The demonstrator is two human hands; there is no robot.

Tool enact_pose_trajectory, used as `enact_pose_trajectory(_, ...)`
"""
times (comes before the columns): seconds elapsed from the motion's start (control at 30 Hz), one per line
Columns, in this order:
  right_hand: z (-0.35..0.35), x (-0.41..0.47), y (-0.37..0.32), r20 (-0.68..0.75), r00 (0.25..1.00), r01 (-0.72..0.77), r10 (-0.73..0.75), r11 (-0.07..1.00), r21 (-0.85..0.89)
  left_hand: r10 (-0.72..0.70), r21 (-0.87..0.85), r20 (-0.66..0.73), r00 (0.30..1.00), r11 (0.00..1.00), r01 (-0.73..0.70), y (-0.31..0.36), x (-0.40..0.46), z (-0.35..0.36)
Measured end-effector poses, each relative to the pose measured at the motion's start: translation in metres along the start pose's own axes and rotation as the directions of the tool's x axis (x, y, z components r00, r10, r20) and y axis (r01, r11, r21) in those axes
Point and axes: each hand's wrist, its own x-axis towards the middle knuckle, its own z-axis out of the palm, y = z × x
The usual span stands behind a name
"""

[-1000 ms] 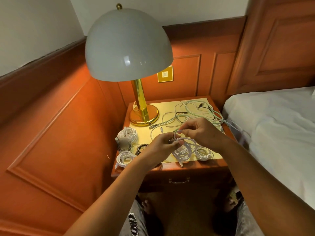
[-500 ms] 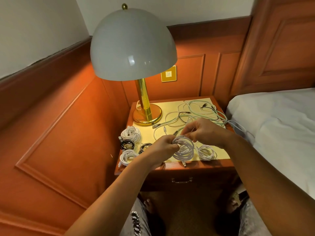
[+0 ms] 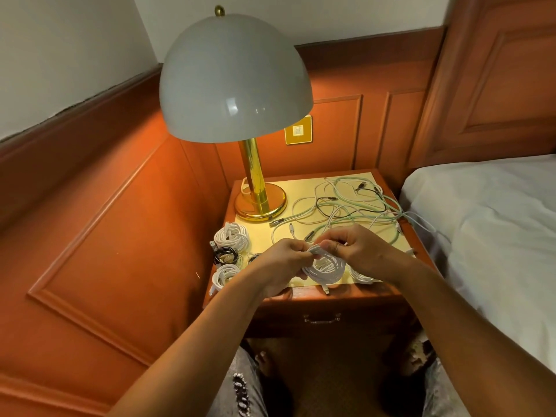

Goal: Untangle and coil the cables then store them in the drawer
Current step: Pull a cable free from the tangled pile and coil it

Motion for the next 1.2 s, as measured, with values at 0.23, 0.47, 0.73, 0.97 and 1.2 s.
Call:
enact_pose_trajectory(0.23, 0.016, -0.012, -0.003, -0.037, 0.993, 0.099, -0.112, 0.962, -0.256, -0.043, -0.174, -0.028, 0.999, 0.984, 0.038, -0.002, -0.002, -0.002)
enact_pose_trajectory(0.47, 0.009, -0.015, 0.010, -0.031, 0.999, 0.031, -0.035, 0.990, -0.137, -0.083, 0.459, 0.012, 0.996, 0.886, 0.069, 0.003, 0.001, -0.001)
enact_pose_trajectory(0.73, -0.008, -0.016, 0.011, -0.033, 0.999, -0.028, 0.034, 0.985, 0.171, -0.074, 0.368, 0.163, 0.984, 0.930, 0.009, 0.006, -0.015, -0.004)
enact_pose_trajectory(0.97, 0.002, -0.007, 0.020, -0.062, 0.996, 0.078, -0.065, 0.966, 0.245, -0.016, 0.315, 0.130, 0.991, 0.949, -0.026, 0.012, -0.012, -0.011)
enact_pose_trajectory(1.2, 0.007, -0.003, 0.022, 0.048, 0.991, -0.134, 0.128, 0.837, 0.530, 0.047, 0.699, 0.006, 0.999, 0.714, -0.038, 0.006, -0.006, -0.004)
